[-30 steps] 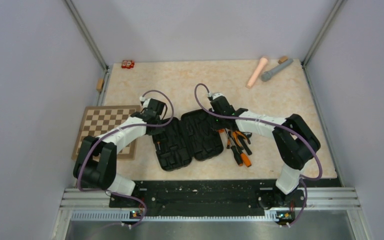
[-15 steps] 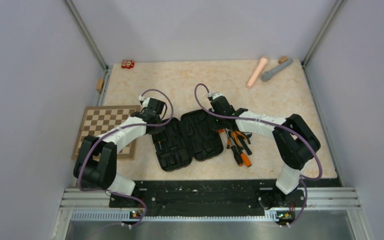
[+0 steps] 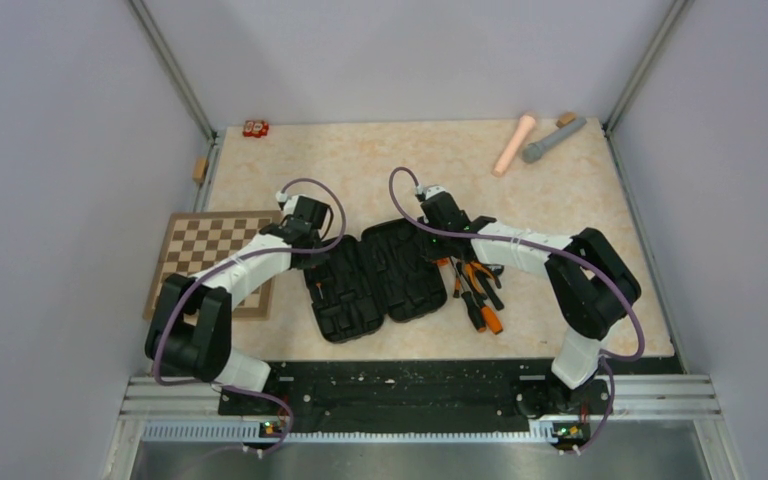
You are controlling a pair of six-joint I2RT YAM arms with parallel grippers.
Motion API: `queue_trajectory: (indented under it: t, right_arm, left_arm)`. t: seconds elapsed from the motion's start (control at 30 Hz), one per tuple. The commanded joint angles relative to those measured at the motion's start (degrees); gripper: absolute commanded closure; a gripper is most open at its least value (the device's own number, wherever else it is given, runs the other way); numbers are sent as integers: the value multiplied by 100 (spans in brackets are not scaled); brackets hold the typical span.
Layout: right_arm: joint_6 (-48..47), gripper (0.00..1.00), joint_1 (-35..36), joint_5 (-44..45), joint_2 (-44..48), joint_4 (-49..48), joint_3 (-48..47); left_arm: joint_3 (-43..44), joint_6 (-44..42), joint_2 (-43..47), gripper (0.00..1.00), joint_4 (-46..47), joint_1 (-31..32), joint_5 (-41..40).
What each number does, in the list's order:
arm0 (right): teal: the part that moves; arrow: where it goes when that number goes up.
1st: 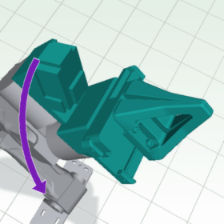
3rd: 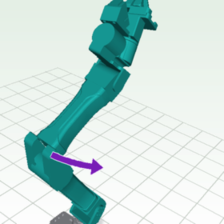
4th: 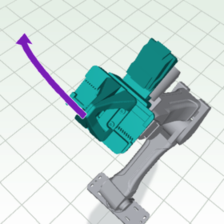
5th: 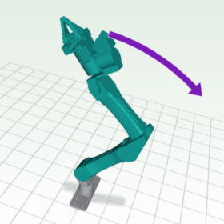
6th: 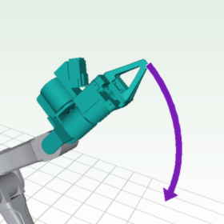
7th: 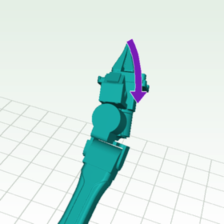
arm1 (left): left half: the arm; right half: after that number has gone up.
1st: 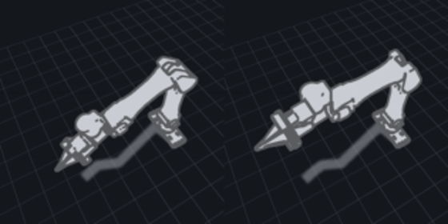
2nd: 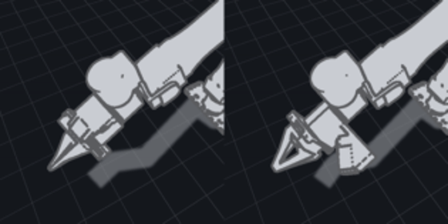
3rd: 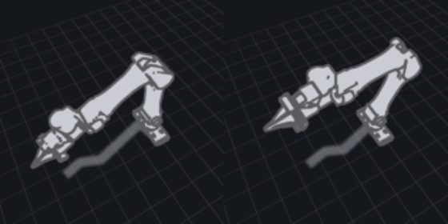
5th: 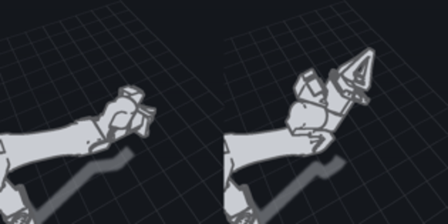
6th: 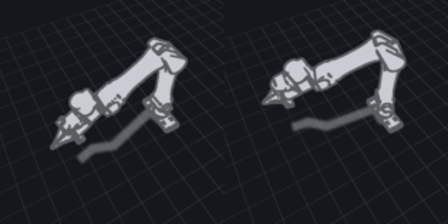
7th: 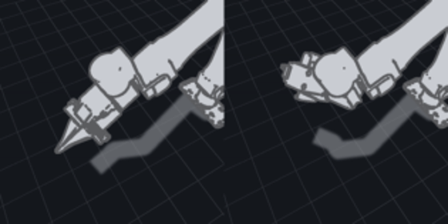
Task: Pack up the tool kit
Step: Adjust the toolbox at the center of the board.
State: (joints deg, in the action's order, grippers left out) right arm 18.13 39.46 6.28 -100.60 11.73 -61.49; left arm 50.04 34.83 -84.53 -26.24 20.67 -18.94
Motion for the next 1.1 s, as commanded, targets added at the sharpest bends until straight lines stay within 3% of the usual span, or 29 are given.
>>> queue_trajectory:
  t: [0.0,0.2,1.07]
  right_arm:
    - [-5,97,-25,-247,204,-129,-12]
    - [-5,97,-27,-234,239,-123,-14]
    - [6,97,-35,-241,262,-127,18]
  left_arm:
    - [62,90,318,88,-93,-22,73]
    - [-5,147,227,100,-214,-23,235]
    - [-13,164,153,100,-913,-15,509]
